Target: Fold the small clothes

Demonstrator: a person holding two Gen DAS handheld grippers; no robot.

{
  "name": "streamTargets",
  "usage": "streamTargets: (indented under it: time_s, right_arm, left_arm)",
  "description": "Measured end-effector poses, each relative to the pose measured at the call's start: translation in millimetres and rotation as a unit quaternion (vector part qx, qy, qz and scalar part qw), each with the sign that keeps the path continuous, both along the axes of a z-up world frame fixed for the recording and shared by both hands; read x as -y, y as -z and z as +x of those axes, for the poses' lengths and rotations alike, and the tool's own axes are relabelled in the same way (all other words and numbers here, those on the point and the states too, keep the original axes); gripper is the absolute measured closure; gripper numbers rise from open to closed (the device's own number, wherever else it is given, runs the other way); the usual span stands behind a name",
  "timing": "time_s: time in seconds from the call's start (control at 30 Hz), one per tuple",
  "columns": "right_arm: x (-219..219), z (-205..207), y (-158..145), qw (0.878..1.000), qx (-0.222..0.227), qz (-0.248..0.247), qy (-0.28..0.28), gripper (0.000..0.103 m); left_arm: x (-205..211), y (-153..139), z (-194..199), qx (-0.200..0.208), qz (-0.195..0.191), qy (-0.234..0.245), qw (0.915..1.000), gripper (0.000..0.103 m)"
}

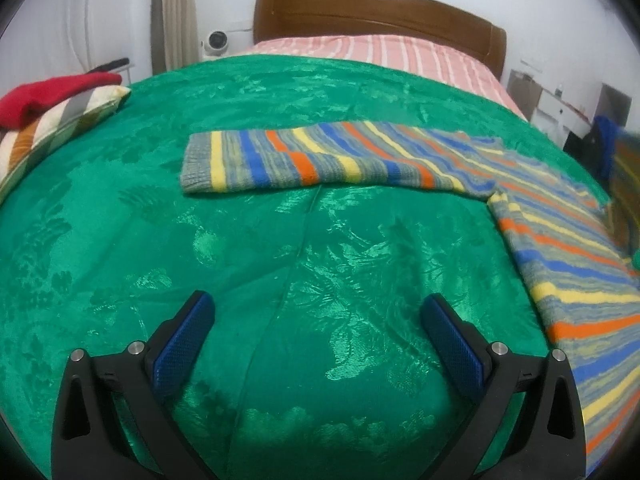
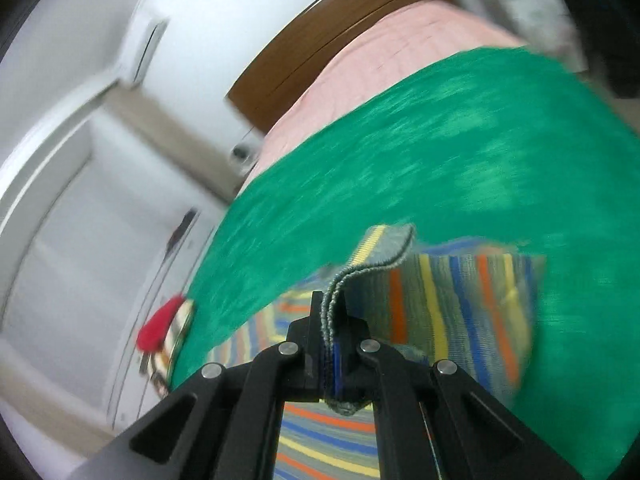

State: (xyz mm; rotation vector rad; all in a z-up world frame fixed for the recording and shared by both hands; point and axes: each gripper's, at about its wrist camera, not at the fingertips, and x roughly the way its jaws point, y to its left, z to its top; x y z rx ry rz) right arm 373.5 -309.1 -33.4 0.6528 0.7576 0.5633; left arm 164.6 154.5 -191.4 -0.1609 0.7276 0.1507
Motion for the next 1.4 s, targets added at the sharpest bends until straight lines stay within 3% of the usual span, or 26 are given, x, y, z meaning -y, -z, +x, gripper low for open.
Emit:
streamTargets:
  time_s: [0.03, 0.07, 0.1, 0.13, 0.23, 0.33, 0.5, 0.57, 0.73, 0.83, 0.93, 1.07, 1.4]
  right_arm:
    - [-27, 10, 8, 1.000, -0.009, 0.011, -0.021, 0.089]
    - [-46, 17, 20, 0.998, -0.025, 0.031, -0.044, 0.057]
    - [-65, 23, 36, 0.995, -0.052, 0.052, -0.066, 0.039]
    - [-83, 28, 53, 0.991, -0.083, 0.071, -0.074, 0.027]
    - [-97, 27, 79, 0.988, -0.100, 0.096, -0.072, 0.027]
    - [-74, 7, 97, 0.990, -0.099, 0.085, -0.046, 0.027]
    - [12, -48, 111, 0.996, -0.071, -0.051, 0.031, 0.027]
    - [40, -73, 120, 0.990, -0.068, -0.111, 0.060, 0.027]
    - [96, -122, 139, 0.972, -0.044, -0.202, 0.114, 0.027]
    - [107, -134, 149, 0.953, -0.015, -0.262, 0.152, 0.027]
    - [111, -137, 167, 0.953, -0.013, -0.253, 0.166, 0.026]
    - [102, -132, 167, 0.951, -0.006, -0.261, 0.165, 0.021]
    - [92, -134, 175, 0.947, 0.004, -0.274, 0.168, 0.021]
  left_arm:
    - [0, 0, -1, 0.002, 0.001, 0.000, 1.0000, 0.000]
    - [1, 1, -2, 0.004, 0.001, 0.000, 1.0000, 0.000]
    - [1, 1, -2, 0.006, 0.002, -0.001, 1.0000, 0.000]
    - [1, 1, -2, 0.006, 0.002, 0.000, 1.0000, 0.000]
    - [1, 2, -3, 0.007, 0.001, -0.001, 1.0000, 0.000]
    - [1, 2, -3, 0.006, 0.004, -0.001, 1.0000, 0.000]
    - [4, 2, -3, 0.004, 0.009, -0.003, 0.9999, 0.000]
    - [5, 1, -3, 0.003, 0.011, -0.003, 0.9999, 0.000]
    - [6, 1, -2, 0.001, 0.014, -0.004, 0.9999, 0.000]
    - [6, 1, -1, 0.001, 0.016, -0.004, 0.9999, 0.000]
    - [6, 1, -2, 0.001, 0.016, -0.004, 0.9999, 0.000]
    - [6, 1, -2, 0.000, 0.019, -0.006, 0.9998, 0.000]
    - [7, 1, -1, -0.002, 0.022, -0.007, 0.9997, 0.000]
